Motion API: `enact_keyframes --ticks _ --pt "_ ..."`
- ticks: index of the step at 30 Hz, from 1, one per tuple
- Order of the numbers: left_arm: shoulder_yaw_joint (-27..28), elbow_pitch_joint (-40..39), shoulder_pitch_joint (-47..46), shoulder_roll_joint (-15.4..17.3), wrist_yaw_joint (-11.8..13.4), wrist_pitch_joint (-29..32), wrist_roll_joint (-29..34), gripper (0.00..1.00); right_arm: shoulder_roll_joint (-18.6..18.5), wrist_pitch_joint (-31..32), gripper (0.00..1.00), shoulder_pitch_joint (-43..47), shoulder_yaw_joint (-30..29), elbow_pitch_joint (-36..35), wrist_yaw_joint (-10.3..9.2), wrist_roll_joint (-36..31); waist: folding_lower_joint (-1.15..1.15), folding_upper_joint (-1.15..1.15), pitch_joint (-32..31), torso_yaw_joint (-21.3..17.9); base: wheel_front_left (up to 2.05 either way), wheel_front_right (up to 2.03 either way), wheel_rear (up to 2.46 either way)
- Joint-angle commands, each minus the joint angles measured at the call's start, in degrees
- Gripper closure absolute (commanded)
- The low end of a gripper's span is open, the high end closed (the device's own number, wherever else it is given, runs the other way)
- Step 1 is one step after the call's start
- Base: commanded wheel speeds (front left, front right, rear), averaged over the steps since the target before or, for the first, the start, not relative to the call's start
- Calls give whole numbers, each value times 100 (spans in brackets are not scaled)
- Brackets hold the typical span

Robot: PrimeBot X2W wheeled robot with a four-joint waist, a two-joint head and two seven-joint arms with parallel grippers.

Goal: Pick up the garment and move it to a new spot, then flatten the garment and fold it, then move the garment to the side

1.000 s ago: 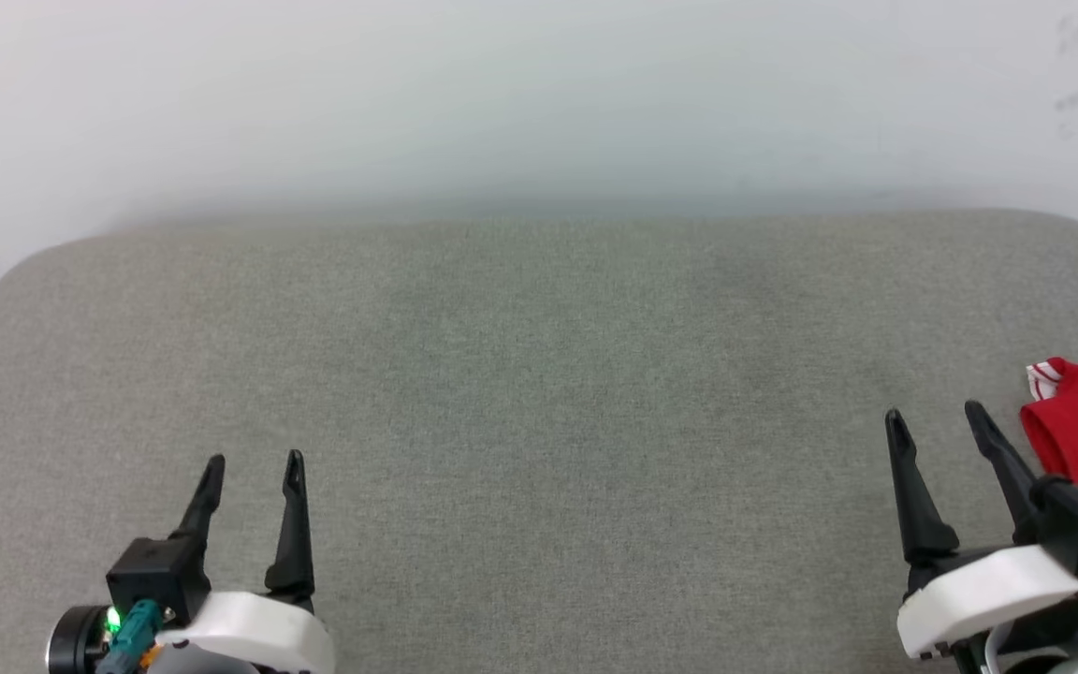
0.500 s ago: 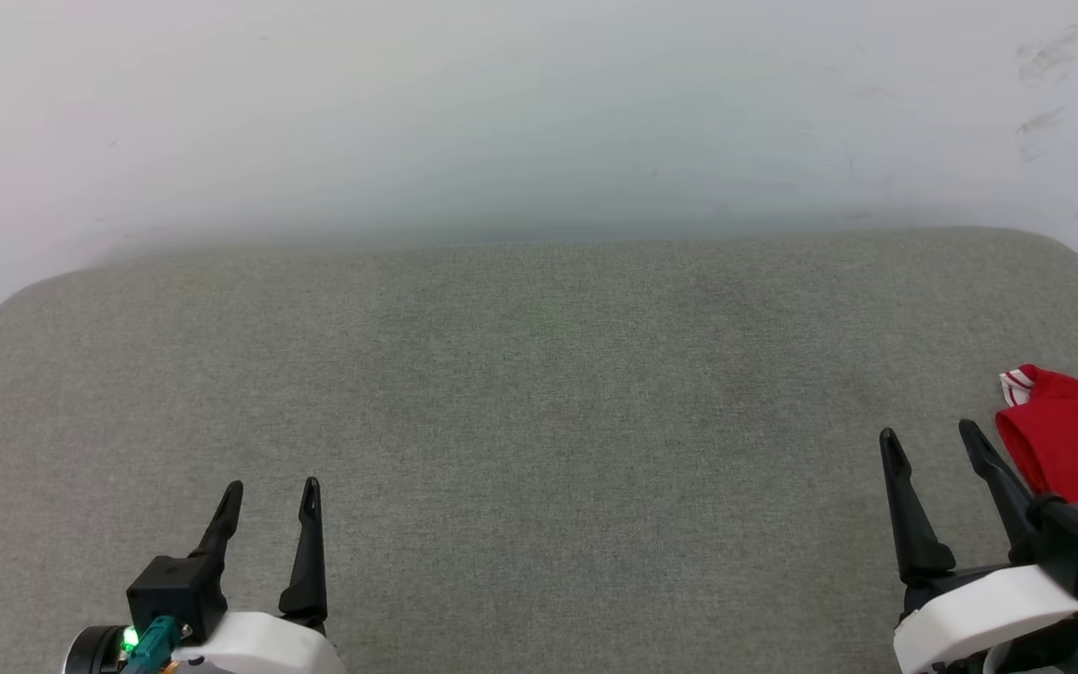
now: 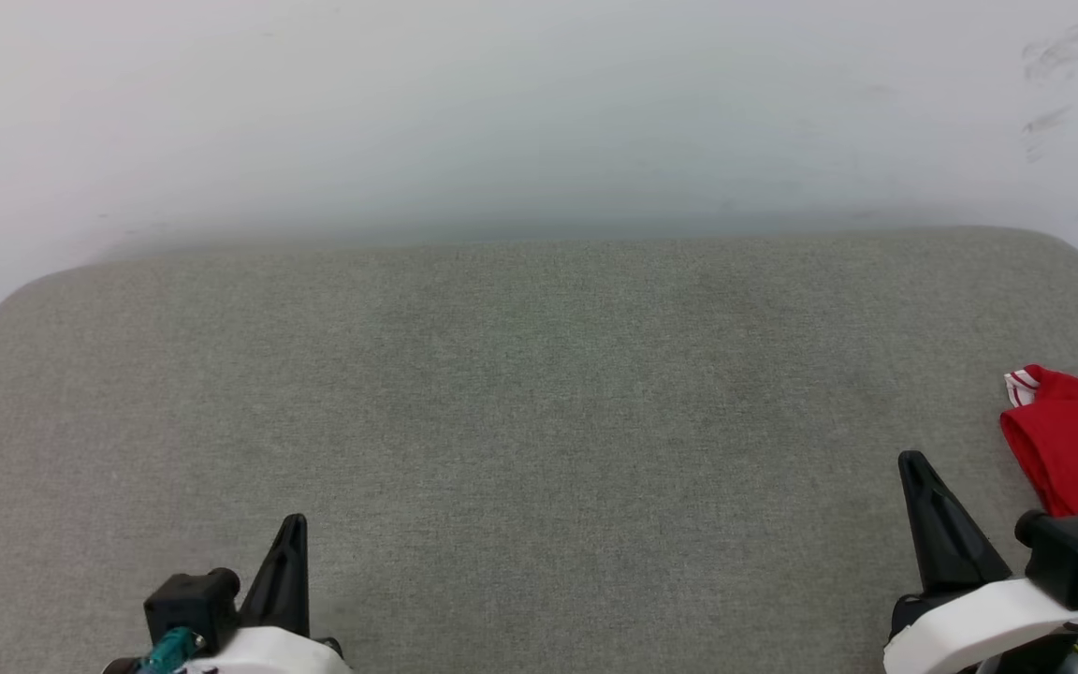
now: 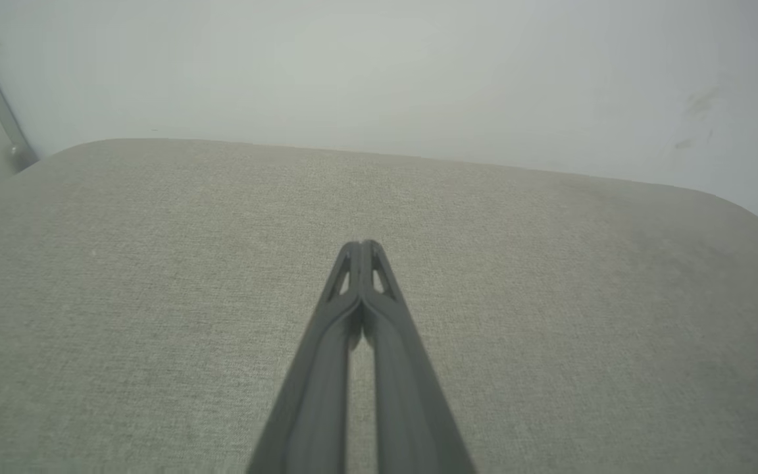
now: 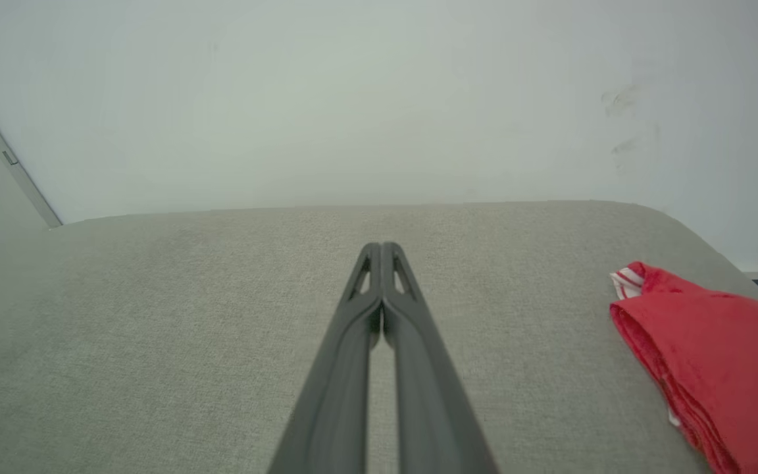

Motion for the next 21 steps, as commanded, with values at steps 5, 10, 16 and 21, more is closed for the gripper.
enact_keyframes --ticks 5,10,16,21 --pt "363 32 -149 -125 -252 155 -570 100 -61 -22 100 -178 3 120 0 886 0 0 9 10 0 0 0" --pt "557 131 -204 -257 -435 269 -945 100 -89 -23 100 -262 5 264 0 1461 0 0 16 19 0 0 0" --pt "743 223 -255 -382 -607 378 -1300 100 -111 -22 100 -328 2 393 0 2001 0 0 23 28 0 0 0" --pt "920 306 -297 -500 -768 484 -1635 100 -130 -18 100 -395 -4 514 -1 2508 0 0 30 37 0 0 0"
